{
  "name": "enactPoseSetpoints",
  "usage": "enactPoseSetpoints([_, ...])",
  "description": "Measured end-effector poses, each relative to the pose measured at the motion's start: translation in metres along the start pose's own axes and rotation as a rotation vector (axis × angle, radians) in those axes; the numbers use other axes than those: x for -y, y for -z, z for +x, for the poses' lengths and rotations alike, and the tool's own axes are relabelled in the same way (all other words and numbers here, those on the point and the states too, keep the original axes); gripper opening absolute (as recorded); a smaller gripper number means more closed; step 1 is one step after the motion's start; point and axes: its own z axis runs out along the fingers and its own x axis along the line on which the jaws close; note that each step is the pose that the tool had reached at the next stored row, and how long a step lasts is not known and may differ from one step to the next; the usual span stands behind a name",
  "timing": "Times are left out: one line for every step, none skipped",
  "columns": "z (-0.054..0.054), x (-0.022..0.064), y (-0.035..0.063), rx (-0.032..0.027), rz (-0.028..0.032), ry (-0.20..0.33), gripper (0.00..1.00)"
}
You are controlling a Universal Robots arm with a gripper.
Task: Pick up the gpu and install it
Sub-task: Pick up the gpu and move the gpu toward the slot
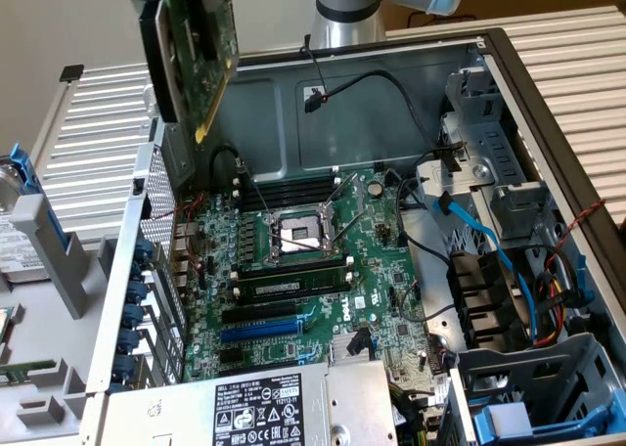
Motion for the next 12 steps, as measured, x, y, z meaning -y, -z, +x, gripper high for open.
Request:
enactPoseSetpoints([-0.001, -0.0034, -0.0009, 0.0000, 0.0001, 0.000, 0.29])
enactPoseSetpoints([-0.003, -0.0068, -0.0018, 0.0001, 0.0000, 0.000, 0.29])
enactPoseSetpoints([-0.004, -0.0104, -0.0028, 0.0001, 0.0001, 0.000, 0.29])
enactPoseSetpoints([-0.005, -0.0141, -0.0038, 0.0000, 0.0001, 0.000, 0.29])
enactPoseSetpoints([-0.006, -0.0180, -0.0048, 0.0001, 0.0000, 0.000, 0.29])
enactPoseSetpoints([-0.006, -0.0223, -0.0060, 0.0001, 0.0001, 0.000, 0.29])
enactPoseSetpoints([-0.007, -0.0264, -0.0071, 0.0000, 0.0001, 0.000, 0.29])
enactPoseSetpoints([-0.008, -0.0304, -0.0082, 0.0000, 0.0000, 0.000, 0.29])
enactPoseSetpoints([-0.008, -0.0344, -0.0092, 0.0000, 0.0001, 0.000, 0.29])
enactPoseSetpoints([-0.009, -0.0382, -0.0102, 0.0001, -0.0001, 0.000, 0.29])
enactPoseSetpoints([-0.009, -0.0389, -0.0102, -0.0001, 0.0003, 0.000, 0.29])
enactPoseSetpoints([-0.009, -0.0388, -0.0103, 0.0001, 0.0000, 0.000, 0.29])
